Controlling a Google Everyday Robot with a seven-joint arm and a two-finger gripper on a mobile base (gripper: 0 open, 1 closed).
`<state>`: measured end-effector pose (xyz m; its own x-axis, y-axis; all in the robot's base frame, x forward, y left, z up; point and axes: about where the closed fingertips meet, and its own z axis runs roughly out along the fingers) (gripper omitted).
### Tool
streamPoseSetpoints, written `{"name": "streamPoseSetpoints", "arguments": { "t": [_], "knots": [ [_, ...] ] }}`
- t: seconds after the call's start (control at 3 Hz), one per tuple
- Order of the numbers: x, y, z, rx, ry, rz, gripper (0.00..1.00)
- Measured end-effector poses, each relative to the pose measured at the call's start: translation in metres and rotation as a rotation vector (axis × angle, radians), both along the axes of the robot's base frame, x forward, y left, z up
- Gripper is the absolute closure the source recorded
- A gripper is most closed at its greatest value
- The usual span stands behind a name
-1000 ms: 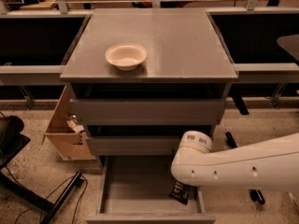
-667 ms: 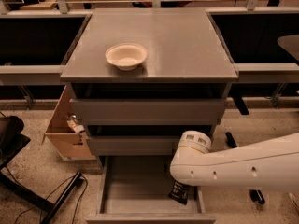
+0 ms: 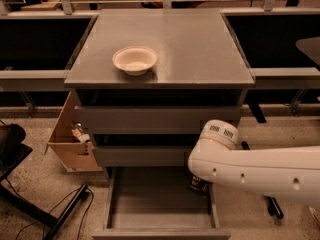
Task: Pick rxbar chocolate from bottom drawer and place on counter
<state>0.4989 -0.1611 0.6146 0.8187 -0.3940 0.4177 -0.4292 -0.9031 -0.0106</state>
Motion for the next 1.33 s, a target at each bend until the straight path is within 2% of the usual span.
{"name": "streamPoseSetpoints", "arguments": {
  "t": [0.33,0.67,1.0,1.33],
  "knots": [
    [0.028,-0.025,0.087,-0.015,-0.074,-0.031,1.00],
    [0.053,-0.044,0.171,-0.052,-0.110,-0.030,1.00],
    [0.086,-0.048,0.237,-0.091,-0.139,0.019,1.00],
    [0.101,-0.045,0.276,-0.077,-0.199,0.026,1.00]
  ]
}}
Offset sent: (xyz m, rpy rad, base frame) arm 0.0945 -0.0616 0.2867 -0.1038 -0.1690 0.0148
